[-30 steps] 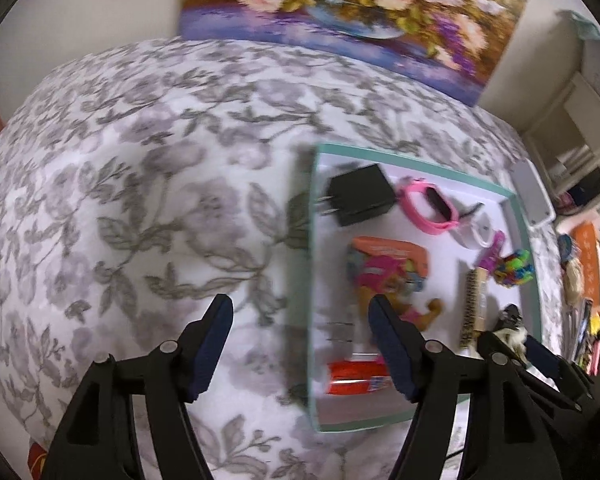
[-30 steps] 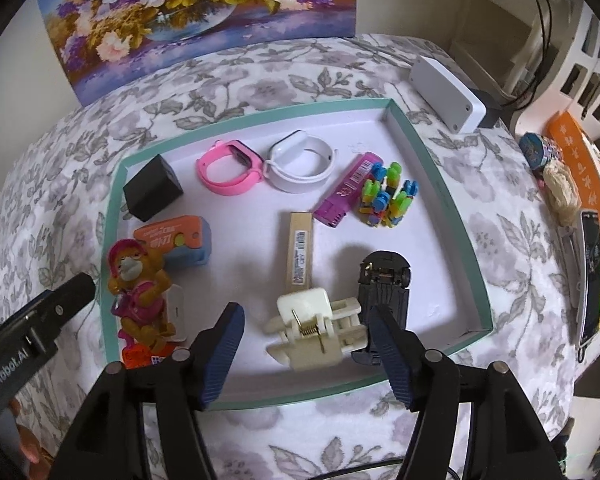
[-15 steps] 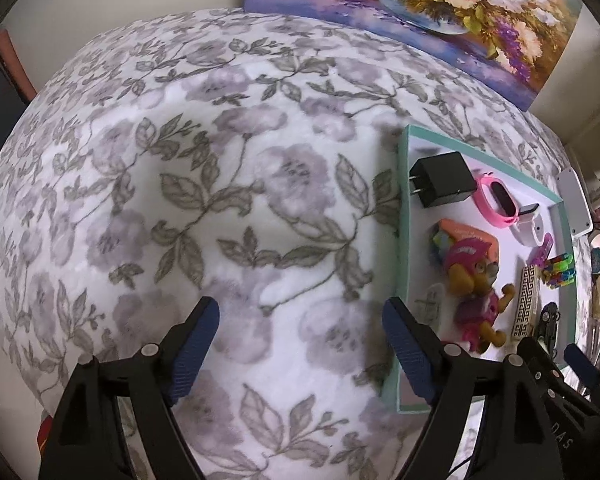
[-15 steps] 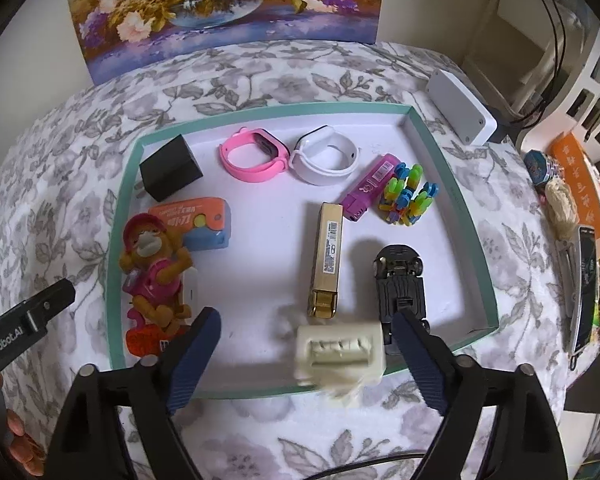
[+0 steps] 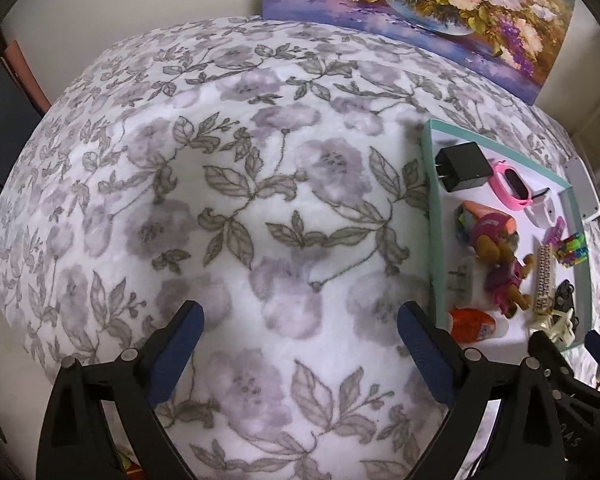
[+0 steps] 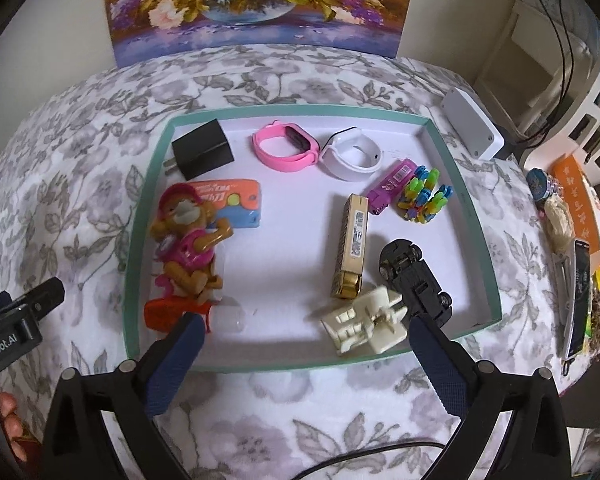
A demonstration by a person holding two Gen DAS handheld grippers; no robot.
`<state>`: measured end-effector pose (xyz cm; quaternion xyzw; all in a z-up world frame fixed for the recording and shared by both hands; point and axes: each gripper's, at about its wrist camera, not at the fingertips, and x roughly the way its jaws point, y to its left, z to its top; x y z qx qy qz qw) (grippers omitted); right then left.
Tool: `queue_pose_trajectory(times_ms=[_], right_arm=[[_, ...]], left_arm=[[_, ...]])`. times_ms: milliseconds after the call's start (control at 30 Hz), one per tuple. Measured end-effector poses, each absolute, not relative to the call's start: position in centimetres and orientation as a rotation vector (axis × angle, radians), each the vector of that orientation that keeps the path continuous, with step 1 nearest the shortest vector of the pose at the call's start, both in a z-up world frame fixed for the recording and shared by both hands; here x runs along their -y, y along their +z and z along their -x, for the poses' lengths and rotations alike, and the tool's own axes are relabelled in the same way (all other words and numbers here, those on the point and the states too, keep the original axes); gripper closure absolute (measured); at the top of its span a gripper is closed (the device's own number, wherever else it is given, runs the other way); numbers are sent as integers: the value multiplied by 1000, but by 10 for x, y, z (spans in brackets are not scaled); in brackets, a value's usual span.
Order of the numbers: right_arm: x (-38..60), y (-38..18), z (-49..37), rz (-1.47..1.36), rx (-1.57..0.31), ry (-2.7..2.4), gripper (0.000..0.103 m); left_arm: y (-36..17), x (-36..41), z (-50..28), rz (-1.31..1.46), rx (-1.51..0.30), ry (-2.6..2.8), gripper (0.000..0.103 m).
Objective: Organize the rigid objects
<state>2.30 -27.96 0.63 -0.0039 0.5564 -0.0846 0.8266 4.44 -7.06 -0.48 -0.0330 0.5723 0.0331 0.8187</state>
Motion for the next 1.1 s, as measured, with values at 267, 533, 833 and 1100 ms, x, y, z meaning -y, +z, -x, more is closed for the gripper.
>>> queue_pose_trajectory(times_ms=[267,533,833,1100], right_arm=[[269,6,-8,33,-1187,-163,0],[268,10,5,20,-1175,-172,0],[268,14,7,9,-1157,-183,0],[272,14,3,-9,-1150,-177,0]], left_arm=[[0,67,-32,39,-1208,71,5],[4,60,-26,61,-1208,85,6],[6,63,-26,46,-1208,76,6],[6,67,-28,2,-1209,79,6]])
